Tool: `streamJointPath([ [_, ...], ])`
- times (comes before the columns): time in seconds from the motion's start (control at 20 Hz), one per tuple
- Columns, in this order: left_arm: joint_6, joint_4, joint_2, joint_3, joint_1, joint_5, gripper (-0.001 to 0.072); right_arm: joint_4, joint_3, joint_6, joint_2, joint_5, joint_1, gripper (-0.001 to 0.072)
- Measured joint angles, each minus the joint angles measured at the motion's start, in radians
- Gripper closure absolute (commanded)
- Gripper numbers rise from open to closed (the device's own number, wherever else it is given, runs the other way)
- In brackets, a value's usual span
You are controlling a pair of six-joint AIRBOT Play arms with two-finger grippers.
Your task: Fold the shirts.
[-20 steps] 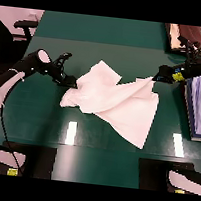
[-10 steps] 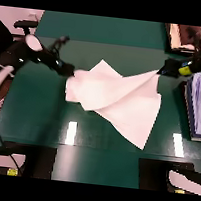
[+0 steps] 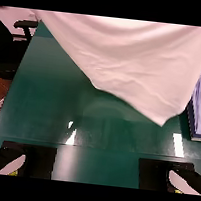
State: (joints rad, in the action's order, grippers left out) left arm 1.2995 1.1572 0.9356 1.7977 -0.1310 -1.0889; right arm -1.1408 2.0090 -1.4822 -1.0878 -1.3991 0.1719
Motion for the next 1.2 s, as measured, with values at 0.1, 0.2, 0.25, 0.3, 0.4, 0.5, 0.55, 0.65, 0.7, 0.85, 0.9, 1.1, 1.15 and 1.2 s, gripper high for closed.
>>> streamJointPath([
  [0.1,0.004,0.001,-0.068,0.035,0.000,0.045,0.0681,-0.024,0.033,0.000,0.047,0.013,0.000,0.0696],
  [0.2,0.007,0.002,-0.107,0.077,0.000,0.077,0.0681,-0.041,0.052,0.000,0.086,0.026,0.000,0.0696],
  [0.25,0.007,0.002,-0.119,0.098,0.000,0.090,0.0681,-0.044,0.058,0.000,0.099,0.032,0.000,0.0696],
  [0.3,0.008,0.002,-0.130,0.117,0.000,0.103,0.0681,-0.048,0.061,0.000,0.108,0.037,0.000,0.0697],
  [0.4,0.008,0.012,-0.137,0.140,0.000,0.112,0.0681,-0.055,0.069,-0.001,0.115,0.050,0.000,0.0697],
  [0.5,0.011,0.053,-0.132,0.152,0.000,0.109,0.0680,-0.057,0.085,-0.008,0.099,0.060,0.000,0.0698],
  [0.55,0.019,0.087,-0.124,0.155,0.000,0.097,0.0680,-0.057,0.098,-0.013,0.082,0.062,0.000,0.0698],
  [0.65,0.054,0.191,-0.075,0.158,0.000,0.034,0.0680,-0.056,0.123,-0.024,0.031,0.065,0.004,0.0698],
  [0.7,0.068,0.241,-0.040,0.157,0.000,-0.007,0.0680,-0.055,0.128,-0.030,-0.001,0.066,0.005,0.0698],
  [0.85,0.097,0.338,0.098,0.121,0.000,-0.125,0.0680,-0.054,0.083,-0.048,-0.106,0.069,0.008,0.0697],
  [0.9,0.106,0.351,0.152,0.098,0.000,-0.149,0.0679,-0.055,0.054,-0.052,-0.150,0.067,0.008,0.0697],
  [1.1,0.130,0.341,0.391,-0.005,0.000,-0.150,0.0679,-0.063,-0.048,-0.052,-0.356,0.045,0.008,0.0696],
  [1.15,0.133,0.333,0.446,-0.021,0.000,-0.127,0.0679,-0.064,-0.062,-0.047,-0.409,0.043,0.008,0.0695],
  [1.2,0.136,0.328,0.502,-0.033,0.000,-0.111,0.0678,-0.064,-0.073,-0.042,-0.462,0.042,0.008,0.0695],
])
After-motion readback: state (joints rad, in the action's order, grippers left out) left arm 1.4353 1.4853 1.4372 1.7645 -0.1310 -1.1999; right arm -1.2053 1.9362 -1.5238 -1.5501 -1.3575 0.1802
